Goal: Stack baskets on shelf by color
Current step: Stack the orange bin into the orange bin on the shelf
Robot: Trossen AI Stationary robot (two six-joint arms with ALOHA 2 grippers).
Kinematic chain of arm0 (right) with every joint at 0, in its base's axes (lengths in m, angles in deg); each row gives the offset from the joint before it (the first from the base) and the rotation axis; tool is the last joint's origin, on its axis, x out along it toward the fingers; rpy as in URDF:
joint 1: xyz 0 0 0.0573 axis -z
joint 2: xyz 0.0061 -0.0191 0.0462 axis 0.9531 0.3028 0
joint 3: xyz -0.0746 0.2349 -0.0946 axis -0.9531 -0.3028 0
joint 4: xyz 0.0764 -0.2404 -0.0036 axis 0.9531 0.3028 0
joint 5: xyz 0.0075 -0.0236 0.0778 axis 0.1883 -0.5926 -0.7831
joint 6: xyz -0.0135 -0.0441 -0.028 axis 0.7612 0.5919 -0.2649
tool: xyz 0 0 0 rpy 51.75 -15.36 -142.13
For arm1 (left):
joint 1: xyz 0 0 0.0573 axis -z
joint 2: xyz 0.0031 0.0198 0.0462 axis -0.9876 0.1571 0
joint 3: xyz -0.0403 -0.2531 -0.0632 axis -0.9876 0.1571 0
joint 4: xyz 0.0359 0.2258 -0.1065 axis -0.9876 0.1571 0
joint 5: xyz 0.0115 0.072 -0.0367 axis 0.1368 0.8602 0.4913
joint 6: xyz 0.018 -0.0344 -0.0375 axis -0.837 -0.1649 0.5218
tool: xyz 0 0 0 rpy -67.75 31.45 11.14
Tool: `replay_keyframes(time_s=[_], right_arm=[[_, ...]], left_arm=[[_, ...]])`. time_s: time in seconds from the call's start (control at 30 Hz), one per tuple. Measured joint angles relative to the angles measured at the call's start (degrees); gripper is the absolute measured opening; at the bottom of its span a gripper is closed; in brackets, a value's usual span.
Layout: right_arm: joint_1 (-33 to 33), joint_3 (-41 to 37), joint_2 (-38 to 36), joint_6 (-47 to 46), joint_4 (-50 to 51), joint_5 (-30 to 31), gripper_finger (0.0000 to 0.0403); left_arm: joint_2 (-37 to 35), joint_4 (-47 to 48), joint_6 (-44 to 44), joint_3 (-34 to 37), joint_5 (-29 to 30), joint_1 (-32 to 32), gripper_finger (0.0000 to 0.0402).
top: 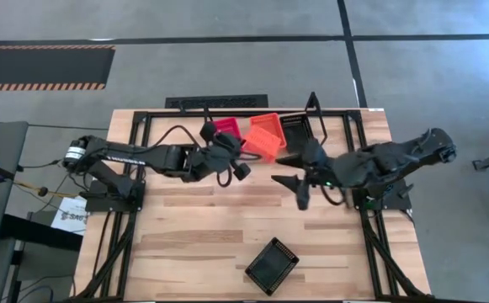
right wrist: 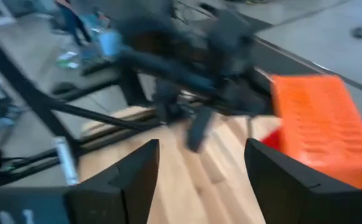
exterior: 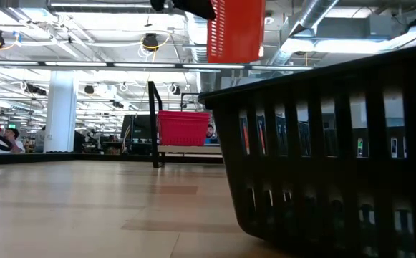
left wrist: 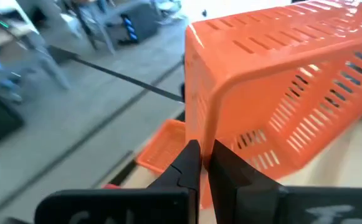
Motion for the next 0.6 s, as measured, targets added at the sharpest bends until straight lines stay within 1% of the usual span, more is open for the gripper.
replay_keyframes(time_s=[0.1,0.23,0.3,0.37,0.5,0.6], right_arm=[[-1.9,0.0,-1.7,0.0,0.4,1.1,0.0251],[-3.2,0.0,-4.2,-0.1,1.1,1.7,0.0241],[-3.7,0.0,-5.4,-0.2,2.0,2.0,0.0236],[-4.1,0.0,-6.3,-0.2,2.2,2.0,0.023],[-4.0,0.0,-8.5,-0.2,4.3,2.2,0.0221],[-3.6,0.0,-9.9,-1.3,5.9,5.0,0.0216]], left_arm=[[0.0,-0.5,2.9,0.0,-7.6,-2.4,0.0],[0.0,-1.7,8.3,-0.6,-23.1,-7.3,0.0],[0.0,-3.6,9.4,-0.7,-29.1,-9.8,0.0],[0.0,-4.6,9.8,-0.7,-32.3,-11.9,0.0],[0.0,-6.4,9.8,-0.7,-36.3,-15.5,0.0],[0.0,-5.8,10.2,-0.7,-37.7,-18.3,0.0]])
